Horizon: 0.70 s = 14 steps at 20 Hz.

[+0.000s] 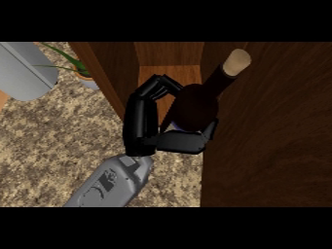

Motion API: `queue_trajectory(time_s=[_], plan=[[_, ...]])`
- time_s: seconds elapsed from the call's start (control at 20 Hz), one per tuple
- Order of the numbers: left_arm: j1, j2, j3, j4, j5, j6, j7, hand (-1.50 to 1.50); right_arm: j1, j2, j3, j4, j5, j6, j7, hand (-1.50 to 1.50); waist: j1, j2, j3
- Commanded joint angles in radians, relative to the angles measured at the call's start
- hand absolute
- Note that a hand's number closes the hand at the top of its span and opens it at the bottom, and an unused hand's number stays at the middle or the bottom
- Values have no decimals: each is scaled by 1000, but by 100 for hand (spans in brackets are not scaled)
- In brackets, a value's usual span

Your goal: Pick up the wine, place it into the cabinet and close the cabinet

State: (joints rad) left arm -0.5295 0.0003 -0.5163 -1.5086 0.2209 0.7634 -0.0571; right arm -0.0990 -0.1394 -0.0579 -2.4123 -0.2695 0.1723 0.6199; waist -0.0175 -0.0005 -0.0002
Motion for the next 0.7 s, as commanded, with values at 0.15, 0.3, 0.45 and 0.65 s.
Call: queue_trajectory(time_s=[0.15,0.3,0.45,0.65], plan=[[-26,0,-58,157,103,29,-154,150,8,10,5,-106,-81,-12,38,-150,-3,2,0],[68,0,-89,174,73,30,-232,150,67,0,-28,-134,-104,20,27,-150,-1,-1,0],[20,0,-33,264,72,-3,-260,150,9,-6,-37,-151,-107,-24,78,-150,0,0,0],[44,0,17,278,61,-43,-296,150,-14,-1,-6,-138,-64,-35,80,-150,9,-1,0]])
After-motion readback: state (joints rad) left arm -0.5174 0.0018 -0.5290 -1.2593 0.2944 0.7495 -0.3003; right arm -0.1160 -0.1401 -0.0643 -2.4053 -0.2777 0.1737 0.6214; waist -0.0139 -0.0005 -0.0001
